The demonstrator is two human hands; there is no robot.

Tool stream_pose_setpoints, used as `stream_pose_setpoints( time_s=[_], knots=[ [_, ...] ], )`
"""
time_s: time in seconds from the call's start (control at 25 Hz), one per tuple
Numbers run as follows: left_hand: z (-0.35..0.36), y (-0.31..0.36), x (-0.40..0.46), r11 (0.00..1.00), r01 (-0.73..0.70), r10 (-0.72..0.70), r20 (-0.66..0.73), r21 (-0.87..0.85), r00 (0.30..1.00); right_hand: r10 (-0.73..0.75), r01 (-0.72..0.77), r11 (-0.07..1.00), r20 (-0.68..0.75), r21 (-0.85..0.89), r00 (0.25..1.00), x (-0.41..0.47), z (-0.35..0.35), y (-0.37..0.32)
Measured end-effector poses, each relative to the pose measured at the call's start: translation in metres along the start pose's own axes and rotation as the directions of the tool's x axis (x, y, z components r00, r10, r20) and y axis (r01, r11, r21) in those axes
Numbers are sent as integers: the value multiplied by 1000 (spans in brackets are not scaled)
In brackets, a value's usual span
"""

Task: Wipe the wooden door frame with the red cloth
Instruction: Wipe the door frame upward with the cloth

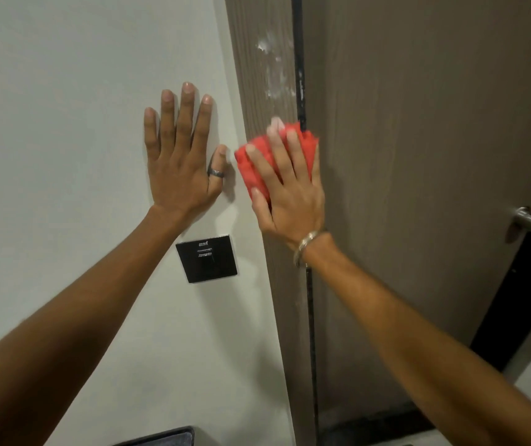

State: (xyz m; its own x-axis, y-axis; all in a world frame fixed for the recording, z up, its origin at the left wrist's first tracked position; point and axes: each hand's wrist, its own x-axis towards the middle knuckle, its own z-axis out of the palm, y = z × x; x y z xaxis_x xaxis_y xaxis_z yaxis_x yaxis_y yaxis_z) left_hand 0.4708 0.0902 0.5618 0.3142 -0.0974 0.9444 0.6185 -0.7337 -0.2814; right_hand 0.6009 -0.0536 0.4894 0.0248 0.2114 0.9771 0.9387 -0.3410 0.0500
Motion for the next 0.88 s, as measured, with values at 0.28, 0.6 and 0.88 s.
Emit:
stream_pose_setpoints(
  time_s=[0.28,0.6,0.88],
  knots=[
    [1,-2,-3,1000,-1,2,22,-24,1000,85,-81,995,74,-58,994,-29,-18,-19],
    [2,-4,-4,999,-16,17,50,-28,999,49,-48,993,5,-105,999,69,-19,-3],
    [-2,-4,-4,999,-19,20,51,-32,998,10,1,980,59,-197,998,52,-30,-7]
  ],
)
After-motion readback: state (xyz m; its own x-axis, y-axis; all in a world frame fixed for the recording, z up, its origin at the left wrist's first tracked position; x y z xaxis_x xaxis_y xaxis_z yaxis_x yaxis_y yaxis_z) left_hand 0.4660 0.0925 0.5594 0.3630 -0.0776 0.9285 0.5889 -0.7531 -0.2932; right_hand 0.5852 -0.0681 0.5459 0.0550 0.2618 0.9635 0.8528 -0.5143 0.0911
